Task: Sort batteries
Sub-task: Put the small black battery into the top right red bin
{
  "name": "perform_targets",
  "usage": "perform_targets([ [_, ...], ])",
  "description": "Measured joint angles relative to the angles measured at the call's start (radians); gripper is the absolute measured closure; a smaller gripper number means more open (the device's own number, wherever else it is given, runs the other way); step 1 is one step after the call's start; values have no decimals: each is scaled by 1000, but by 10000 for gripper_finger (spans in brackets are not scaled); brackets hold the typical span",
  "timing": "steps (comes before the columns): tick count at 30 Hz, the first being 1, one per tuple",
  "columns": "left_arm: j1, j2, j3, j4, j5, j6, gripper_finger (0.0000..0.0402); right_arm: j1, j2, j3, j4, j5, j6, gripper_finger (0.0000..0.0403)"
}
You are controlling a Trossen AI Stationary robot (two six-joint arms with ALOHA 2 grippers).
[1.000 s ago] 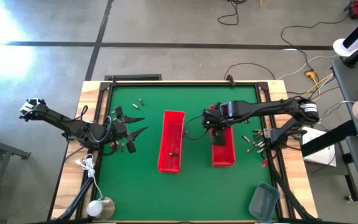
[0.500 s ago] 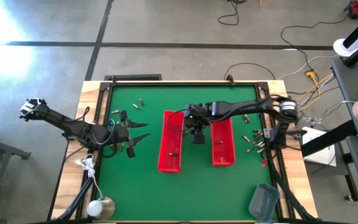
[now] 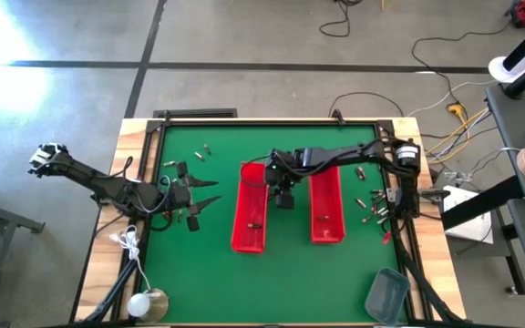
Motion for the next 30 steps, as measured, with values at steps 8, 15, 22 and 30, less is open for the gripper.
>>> perform_targets([
  [8,0,0,0,0,-2,6,244,-6,84,1,47,-10,-32,230],
  [15,0,-1,0,-1,-2,7,244,-8,103,3,42,-11,-13,259],
  [22,0,-1,0,0,-3,5,244,-9,106,2,43,-3,-2,316],
  [30,0,-3,3,-1,-3,4,244,-5,64,-3,11,3,-42,335],
])
